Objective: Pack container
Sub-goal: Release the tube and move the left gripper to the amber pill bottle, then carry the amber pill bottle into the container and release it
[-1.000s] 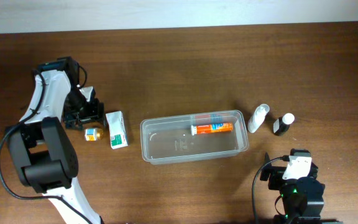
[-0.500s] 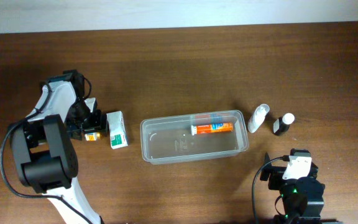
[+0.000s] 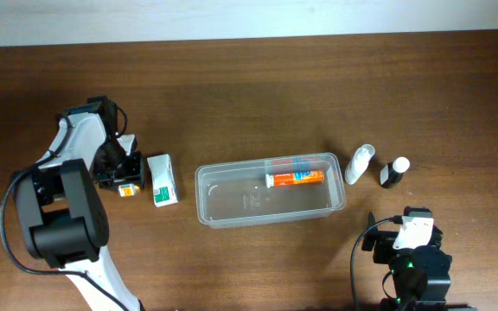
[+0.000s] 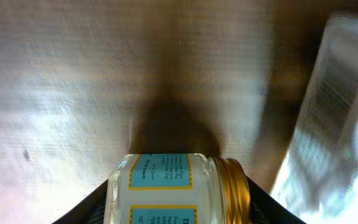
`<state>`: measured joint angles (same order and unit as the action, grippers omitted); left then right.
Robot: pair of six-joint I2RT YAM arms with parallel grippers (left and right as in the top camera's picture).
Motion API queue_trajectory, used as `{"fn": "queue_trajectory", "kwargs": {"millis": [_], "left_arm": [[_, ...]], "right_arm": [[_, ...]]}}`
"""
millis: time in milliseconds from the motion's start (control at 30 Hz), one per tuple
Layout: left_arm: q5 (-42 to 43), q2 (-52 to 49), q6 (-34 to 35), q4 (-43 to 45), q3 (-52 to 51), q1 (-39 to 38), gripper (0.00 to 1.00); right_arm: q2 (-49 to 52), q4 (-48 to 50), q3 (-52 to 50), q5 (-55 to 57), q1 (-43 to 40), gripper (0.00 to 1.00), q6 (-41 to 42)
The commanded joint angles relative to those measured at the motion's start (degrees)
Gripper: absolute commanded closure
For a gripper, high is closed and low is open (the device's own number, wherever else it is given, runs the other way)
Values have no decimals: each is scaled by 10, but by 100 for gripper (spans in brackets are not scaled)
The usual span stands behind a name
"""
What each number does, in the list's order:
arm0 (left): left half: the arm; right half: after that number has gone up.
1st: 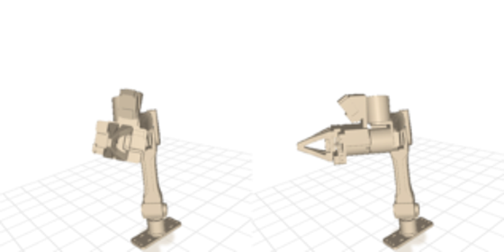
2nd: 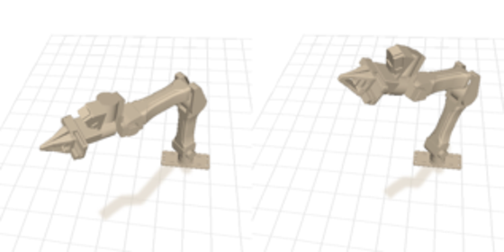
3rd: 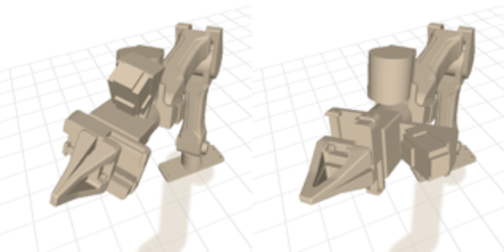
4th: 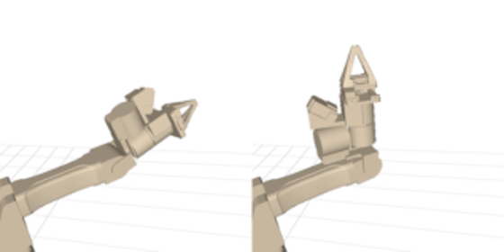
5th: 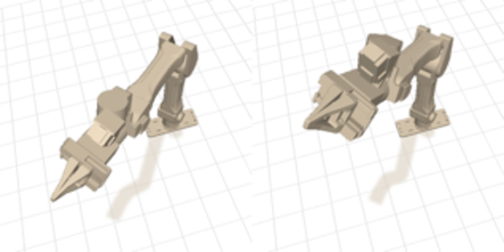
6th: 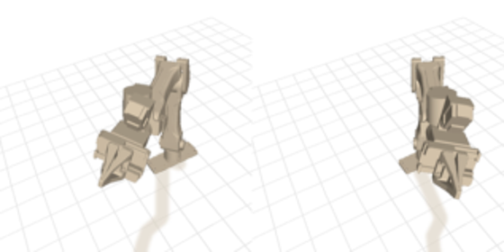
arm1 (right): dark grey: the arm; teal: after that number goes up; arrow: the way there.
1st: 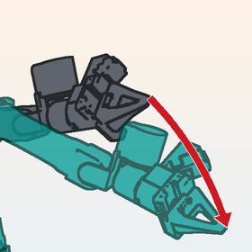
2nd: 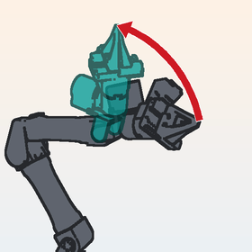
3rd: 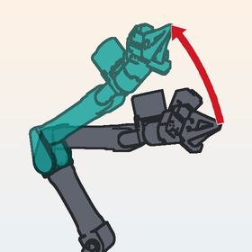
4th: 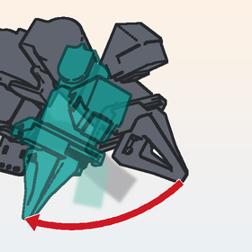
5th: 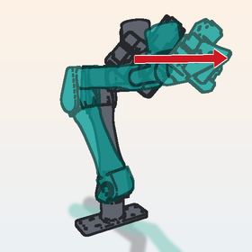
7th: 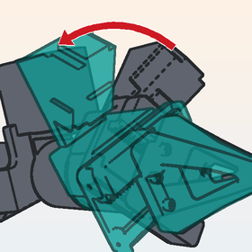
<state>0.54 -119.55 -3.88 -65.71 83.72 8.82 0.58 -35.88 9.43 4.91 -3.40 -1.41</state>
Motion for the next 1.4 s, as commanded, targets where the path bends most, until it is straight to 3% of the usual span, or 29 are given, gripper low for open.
{"fn": "queue_trajectory", "kwargs": {"millis": [0, 167, 333, 533, 767, 933, 1367], "left_arm": [[15, 12, -7, -44, 44, 2, 69], [75, 99, -8, -118, 135, -50, 73], [84, 187, 12, -82, 146, -158, 73], [85, 195, 113, -42, 139, -293, 73], [55, 144, 267, 34, 92, -387, 72], [50, 92, 340, 74, 86, -413, 76], [40, 17, 365, 78, 86, -423, 76]], "right_arm": [[-4, 1, -4, 0, -4, 2, 6], [-4, 1, -4, 0, -4, 1, 6], [-4, 1, -4, 0, -4, 2, 6], [-4, 1, -4, 1, -4, 2, 6], [-4, 1, -4, 0, -4, 2, 6], [-4, 1, -4, 0, -4, 2, 6], [-4, 1, -4, 1, -4, 2, 6]]}}
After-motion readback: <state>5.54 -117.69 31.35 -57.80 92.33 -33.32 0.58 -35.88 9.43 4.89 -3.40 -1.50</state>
